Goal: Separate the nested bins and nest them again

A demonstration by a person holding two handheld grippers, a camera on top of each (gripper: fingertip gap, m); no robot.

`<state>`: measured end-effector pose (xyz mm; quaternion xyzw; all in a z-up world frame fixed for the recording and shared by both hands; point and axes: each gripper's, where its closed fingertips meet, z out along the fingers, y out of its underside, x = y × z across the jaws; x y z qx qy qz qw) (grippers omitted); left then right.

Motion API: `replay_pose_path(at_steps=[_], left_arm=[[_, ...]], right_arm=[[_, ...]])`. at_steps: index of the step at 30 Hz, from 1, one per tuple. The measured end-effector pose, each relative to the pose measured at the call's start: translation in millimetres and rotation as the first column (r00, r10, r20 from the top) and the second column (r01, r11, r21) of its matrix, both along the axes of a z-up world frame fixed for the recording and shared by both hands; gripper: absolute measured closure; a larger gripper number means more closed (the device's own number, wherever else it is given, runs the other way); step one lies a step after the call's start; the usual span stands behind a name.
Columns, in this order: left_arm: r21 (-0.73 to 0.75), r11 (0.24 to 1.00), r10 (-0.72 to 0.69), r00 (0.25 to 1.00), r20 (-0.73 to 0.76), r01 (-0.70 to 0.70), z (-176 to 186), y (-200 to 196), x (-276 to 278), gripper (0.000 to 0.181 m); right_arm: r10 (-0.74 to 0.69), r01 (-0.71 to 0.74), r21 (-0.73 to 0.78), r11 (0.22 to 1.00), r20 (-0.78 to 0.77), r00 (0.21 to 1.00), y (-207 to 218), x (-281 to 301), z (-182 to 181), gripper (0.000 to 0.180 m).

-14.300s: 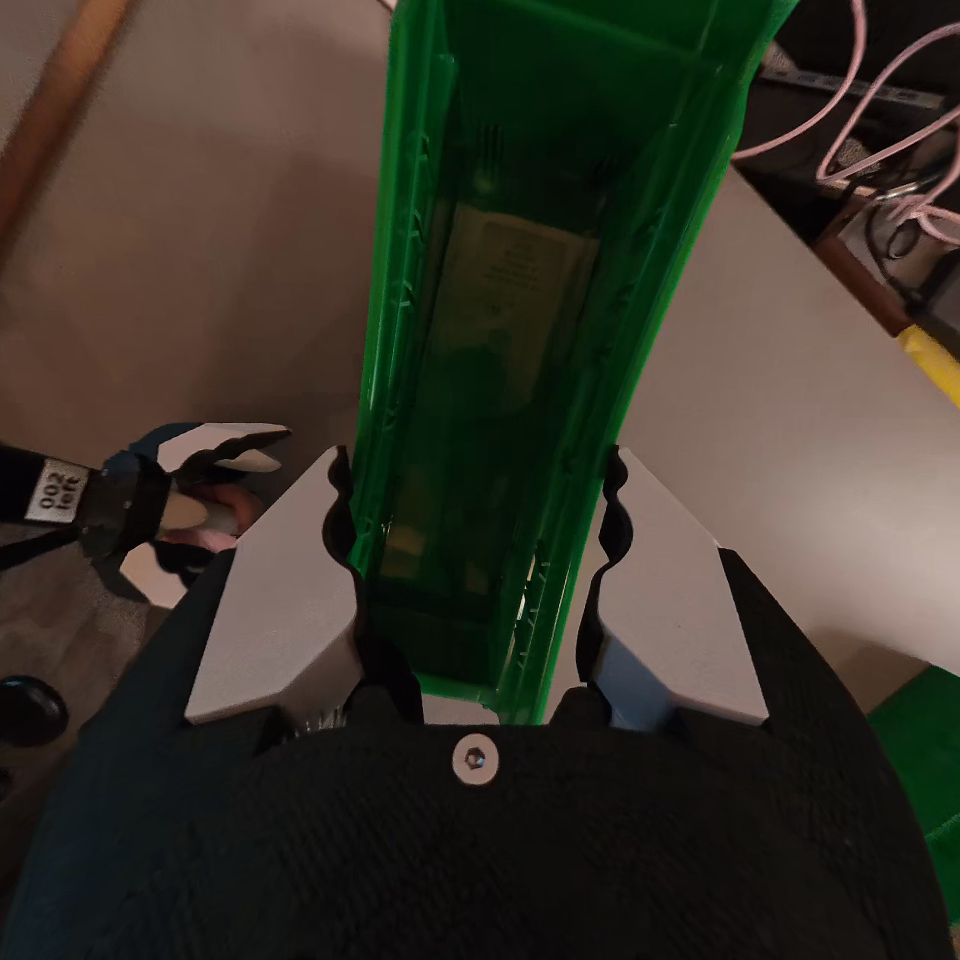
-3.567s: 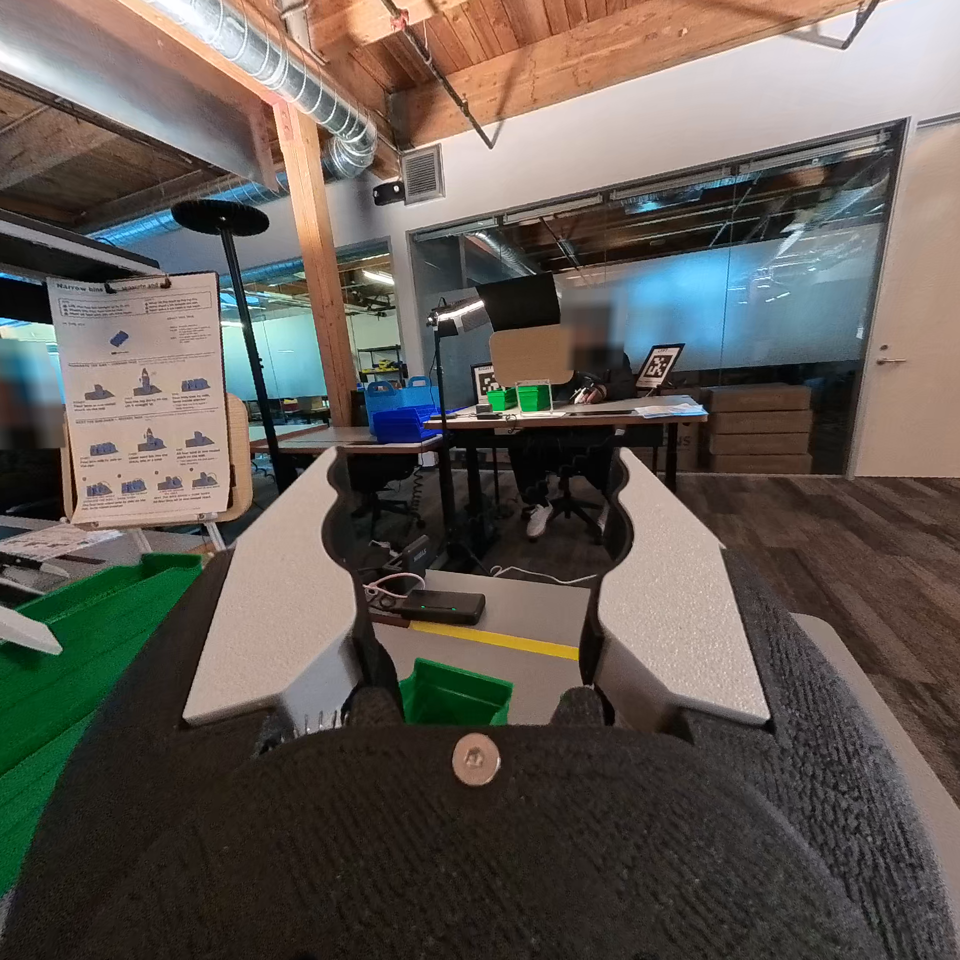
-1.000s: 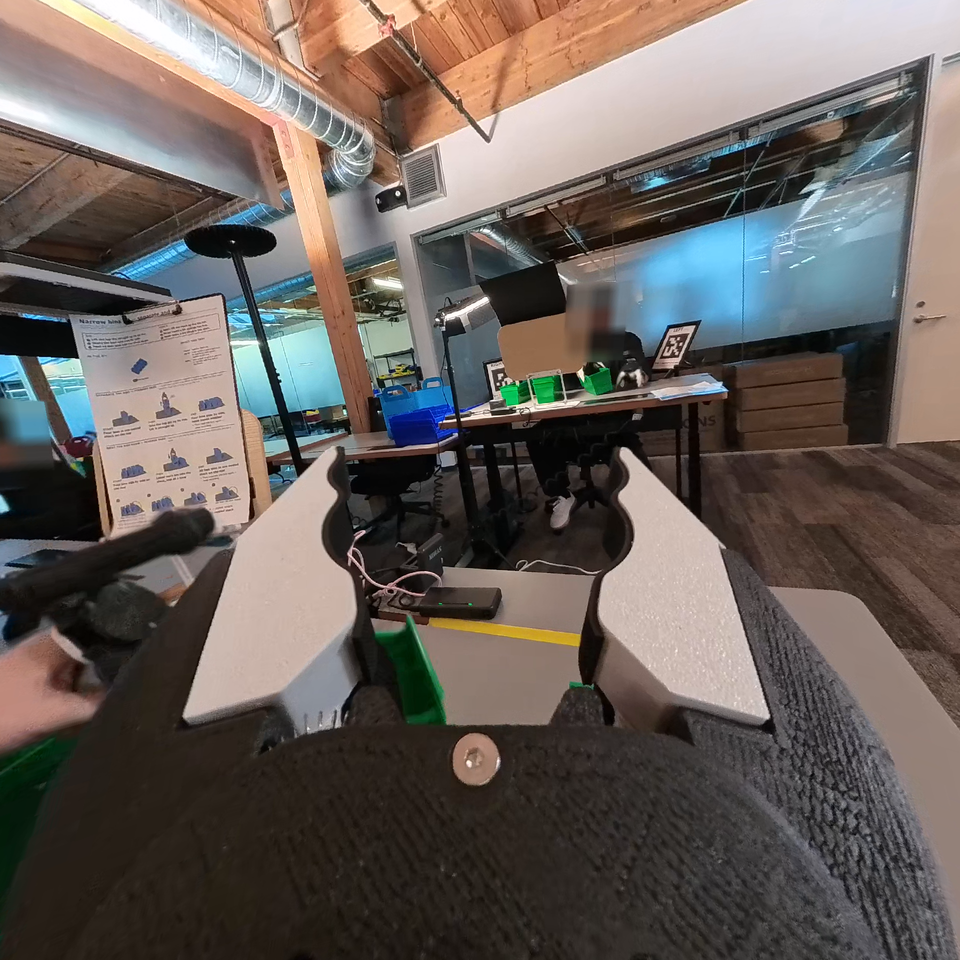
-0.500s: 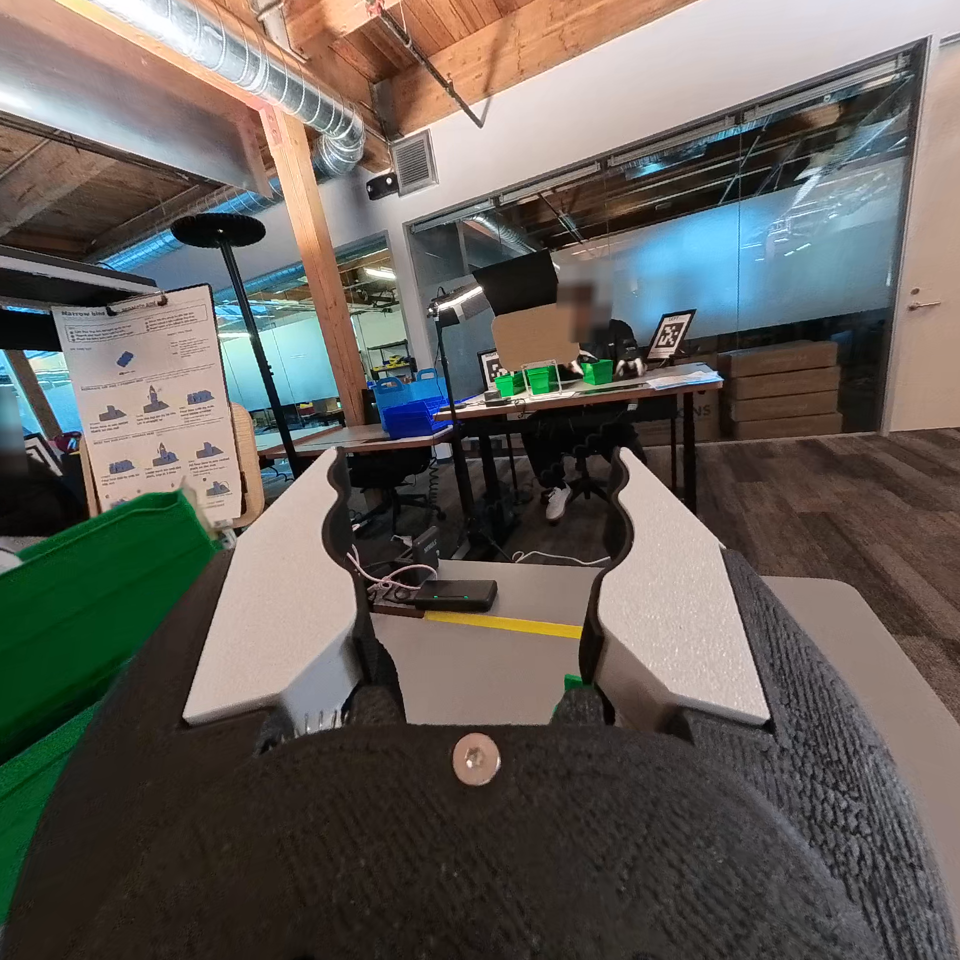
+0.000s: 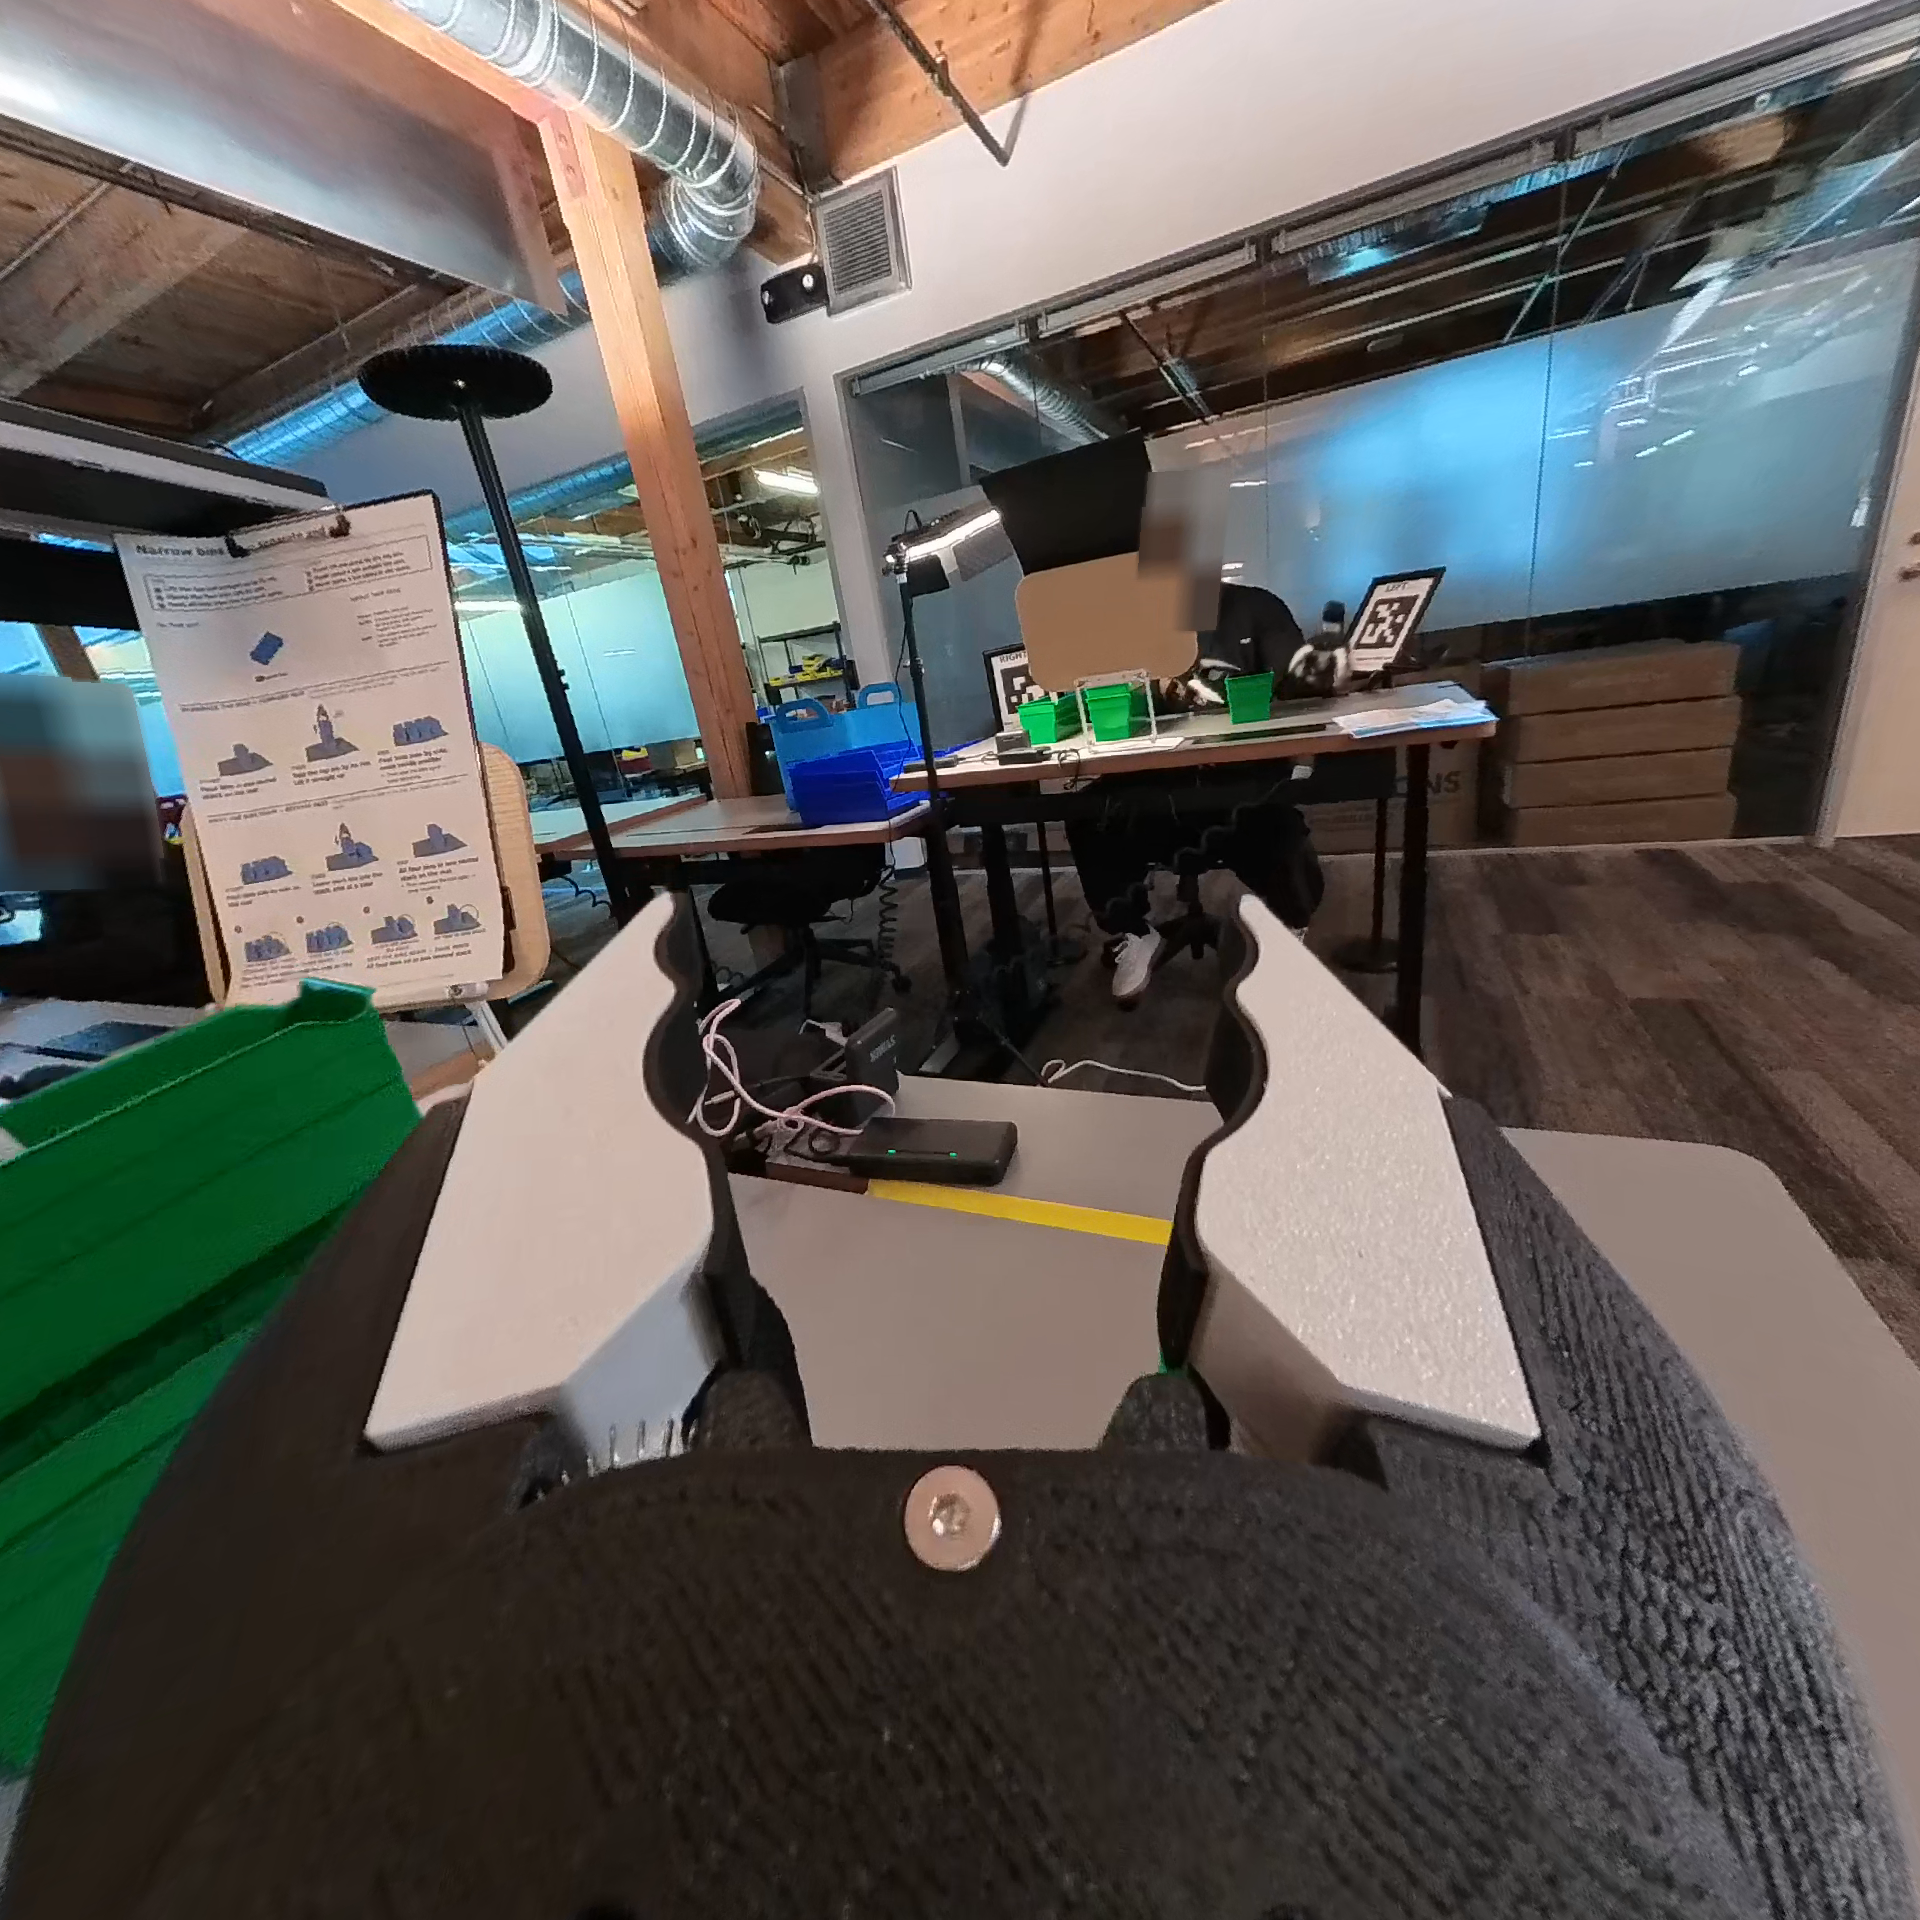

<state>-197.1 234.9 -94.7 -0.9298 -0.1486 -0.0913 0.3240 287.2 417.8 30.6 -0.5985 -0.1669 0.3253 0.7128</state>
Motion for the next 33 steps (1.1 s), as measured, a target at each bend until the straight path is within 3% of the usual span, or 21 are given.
replay_pose_path(at_steps=[3, 8, 12, 18, 28, 33], left_arm=[[0.013, 1.0, -0.015, 0.998, 0.053, 0.015, -2.0, 9.2, 14.4, 0.178], [-0.037, 0.997, 0.06, 0.998, -0.005, -0.06, -9.0, 15.0, 9.8, 0.178], [-0.012, 0.992, 0.127, 0.991, 0.041, -0.127, -9.9, 19.2, 12.2, 0.178], [-0.021, 0.994, 0.11, 0.987, 0.12, -0.109, -23.3, 38.7, 27.9, 0.178], [-0.029, 0.972, 0.232, 0.972, -0.049, -0.233, -19.6, 19.3, 12.4, 0.178], [-0.017, 0.979, 0.205, 0.978, 0.027, -0.205, -31.8, 31.3, 20.8, 0.177]], right_arm=[[0.009, -0.009, -0.003, 1.0, 0.007, 1.0, -0.8, -2.8, -1.0, 0.081], [0.011, -0.011, -0.006, 1.0, 0.005, 1.0, -0.1, -2.4, -1.5, 0.081], [0.012, -0.012, -0.014, 1.0, -0.004, 1.0, 1.5, 0.1, -2.1, 0.081], [0.013, -0.014, -0.027, 1.0, -0.018, 1.0, 4.2, 4.3, -3.8, 0.081], [0.012, -0.013, -0.029, 0.999, -0.04, 0.999, 4.9, 10.0, -2.5, 0.081], [0.013, -0.014, -0.033, 0.999, -0.035, 0.999, 5.3, 9.4, -3.5, 0.081]])
